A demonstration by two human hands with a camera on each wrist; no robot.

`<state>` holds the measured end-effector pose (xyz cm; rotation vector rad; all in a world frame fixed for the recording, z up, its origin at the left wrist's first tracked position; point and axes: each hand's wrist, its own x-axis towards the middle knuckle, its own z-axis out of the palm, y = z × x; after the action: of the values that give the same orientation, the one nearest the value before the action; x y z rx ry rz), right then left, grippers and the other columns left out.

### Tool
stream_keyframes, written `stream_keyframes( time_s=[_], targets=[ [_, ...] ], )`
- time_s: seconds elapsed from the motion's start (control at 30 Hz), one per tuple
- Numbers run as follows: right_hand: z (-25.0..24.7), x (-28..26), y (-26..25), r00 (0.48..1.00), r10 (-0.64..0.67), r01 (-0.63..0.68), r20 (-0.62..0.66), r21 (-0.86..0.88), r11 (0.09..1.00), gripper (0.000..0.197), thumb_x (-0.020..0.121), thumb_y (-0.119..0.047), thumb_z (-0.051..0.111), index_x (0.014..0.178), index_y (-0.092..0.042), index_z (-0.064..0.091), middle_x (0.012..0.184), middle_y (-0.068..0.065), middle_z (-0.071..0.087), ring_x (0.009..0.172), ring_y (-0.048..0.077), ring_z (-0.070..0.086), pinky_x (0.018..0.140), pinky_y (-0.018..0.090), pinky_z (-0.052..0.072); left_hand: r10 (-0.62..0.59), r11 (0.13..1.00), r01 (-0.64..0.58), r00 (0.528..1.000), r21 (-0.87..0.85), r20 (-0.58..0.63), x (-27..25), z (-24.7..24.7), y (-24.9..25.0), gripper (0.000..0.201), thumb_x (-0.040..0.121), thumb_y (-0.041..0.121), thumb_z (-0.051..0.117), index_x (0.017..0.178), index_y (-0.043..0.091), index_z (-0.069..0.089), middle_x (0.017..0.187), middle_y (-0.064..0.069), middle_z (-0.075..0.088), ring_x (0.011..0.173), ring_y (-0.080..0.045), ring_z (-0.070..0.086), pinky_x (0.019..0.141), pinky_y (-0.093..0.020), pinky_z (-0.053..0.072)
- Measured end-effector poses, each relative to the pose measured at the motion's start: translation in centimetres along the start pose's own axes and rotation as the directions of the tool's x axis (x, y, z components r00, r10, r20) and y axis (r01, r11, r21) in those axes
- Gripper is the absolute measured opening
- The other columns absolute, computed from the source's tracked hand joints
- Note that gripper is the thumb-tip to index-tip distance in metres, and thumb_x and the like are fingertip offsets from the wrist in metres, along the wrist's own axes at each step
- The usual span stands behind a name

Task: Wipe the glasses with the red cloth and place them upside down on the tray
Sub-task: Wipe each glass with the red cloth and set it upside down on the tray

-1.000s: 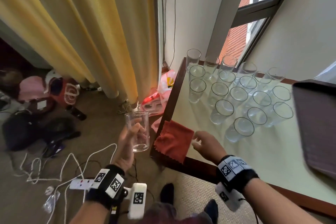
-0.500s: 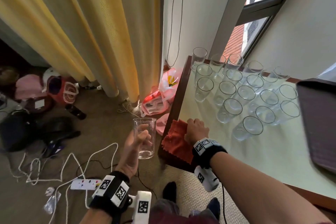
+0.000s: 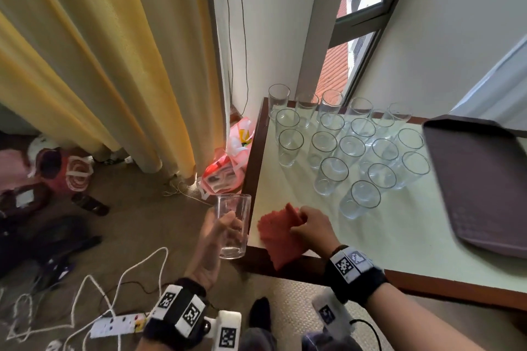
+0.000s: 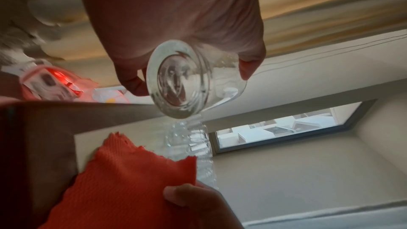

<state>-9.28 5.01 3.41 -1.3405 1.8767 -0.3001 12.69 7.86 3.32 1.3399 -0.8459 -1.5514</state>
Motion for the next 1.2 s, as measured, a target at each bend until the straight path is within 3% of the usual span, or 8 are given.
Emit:
stream_keyframes(
  time_s=[0.1, 0.2, 0.33, 0.47, 0.63, 0.73, 0.97, 1.2],
  targets=[
    [-3.9, -2.6, 0.1, 0.998, -0.068, 0.067, -0.005, 0.256, 0.964, 0.02, 0.065, -0.01, 0.074, 0.075, -0.015, 0.057, 0.076, 0.001, 0.062, 0.076, 0.018, 0.063, 0.063, 0.012, 0.047, -0.002, 1.0, 0.004, 0.996, -0.017, 0.085, 0.5, 2.9, 1.1, 0.103, 0.049, 0.075, 0.074, 0.132, 0.021, 0.049, 0.093, -0.01, 0.064, 0.079, -0.028, 0.065, 0.069, -0.038, 0.056],
    [-8.5, -4.5, 1.0, 0.984, -0.125, 0.17, -0.13, 0.44, 0.882, 0.035, 0.044, -0.032, 0.071, 0.076, -0.023, 0.062, 0.086, 0.009, 0.071, 0.085, 0.028, 0.072, 0.08, 0.044, 0.058, 0.026, 1.0, -0.024, 0.984, -0.012, 0.179, 0.7, 7.0, 2.7, 0.091, 0.058, 0.067, 0.065, 0.133, 0.017, 0.05, 0.087, -0.007, 0.066, 0.073, -0.026, 0.066, 0.068, -0.037, 0.053],
    [-14.9, -6.3, 1.2, 0.934, -0.221, 0.346, -0.279, 0.565, 0.749, 0.019, 0.069, -0.01, 0.076, 0.082, -0.011, 0.063, 0.085, 0.008, 0.066, 0.071, 0.011, 0.071, 0.061, 0.027, 0.057, 0.076, 0.997, -0.081, 0.954, 0.005, 0.288, 0.8, 14.0, 4.9, 0.087, 0.062, 0.068, 0.062, 0.132, 0.017, 0.05, 0.085, 0.0, 0.069, 0.079, -0.023, 0.069, 0.073, -0.037, 0.048],
    [-18.5, -6.6, 2.2, 0.849, -0.284, 0.493, -0.445, 0.476, 0.729, 0.018, 0.066, -0.032, 0.07, 0.08, -0.023, 0.062, 0.085, 0.007, 0.07, 0.078, 0.03, 0.07, 0.067, 0.047, 0.06, 0.075, 0.996, -0.084, 0.918, 0.006, 0.389, 0.6, 21.1, 6.4, 0.1, 0.053, 0.083, 0.071, 0.129, 0.02, 0.055, 0.105, -0.002, 0.067, 0.097, -0.018, 0.066, 0.076, -0.037, 0.054],
    [-21.6, -6.7, 4.5, 0.719, -0.358, 0.635, -0.595, 0.354, 0.687, 0.029, 0.078, -0.049, 0.063, 0.086, -0.021, 0.064, 0.089, -0.004, 0.061, 0.076, 0.015, 0.062, 0.065, 0.025, 0.052, 0.075, 0.995, -0.045, 0.929, -0.091, 0.362, 0.1, 28.2, 7.4, 0.078, 0.049, 0.084, 0.074, 0.106, 0.03, 0.07, 0.113, -0.009, 0.068, 0.108, -0.029, 0.067, 0.079, -0.048, 0.061],
    [-23.2, -5.6, 6.5, 0.733, -0.347, 0.655, -0.586, 0.467, 0.594, 0.021, 0.087, -0.04, 0.062, 0.088, -0.02, 0.069, 0.093, -0.005, 0.059, 0.081, 0.02, 0.062, 0.07, 0.027, 0.051, 0.048, 0.981, 0.011, 0.954, -0.194, 0.296, 0.0, 30.9, 7.4, 0.061, 0.074, 0.07, 0.071, 0.121, 0.033, 0.064, 0.126, -0.028, 0.057, 0.116, -0.045, 0.06, 0.088, -0.066, 0.05],
    [-24.0, -4.5, 8.1, 0.732, -0.363, 0.666, -0.576, 0.492, 0.561, 0.01, 0.078, -0.044, 0.062, 0.086, -0.038, 0.06, 0.105, -0.002, 0.047, 0.104, 0.028, 0.056, 0.095, 0.038, 0.051, 0.093, 0.949, 0.021, 0.935, -0.314, 0.342, -0.7, 35.0, 6.5, 0.056, 0.094, 0.048, 0.053, 0.144, 0.023, 0.048, 0.133, -0.023, 0.06, 0.119, -0.034, 0.063, 0.089, -0.045, 0.057],
    [-23.8, -3.8, 7.6, 0.809, -0.403, 0.582, -0.428, 0.68, 0.446, 0.065, 0.085, -0.031, 0.05, 0.142, -0.052, 0.029, 0.135, -0.026, 0.053, 0.128, 0.005, 0.053, 0.099, 0.028, 0.048, 0.146, 0.98, -0.088, 0.925, -0.176, 0.351, -1.1, 35.8, 7.4, 0.064, 0.09, 0.042, 0.067, 0.146, 0.032, 0.039, 0.122, 0.016, 0.07, 0.119, -0.005, 0.063, 0.109, -0.046, 0.044]
  ],
)
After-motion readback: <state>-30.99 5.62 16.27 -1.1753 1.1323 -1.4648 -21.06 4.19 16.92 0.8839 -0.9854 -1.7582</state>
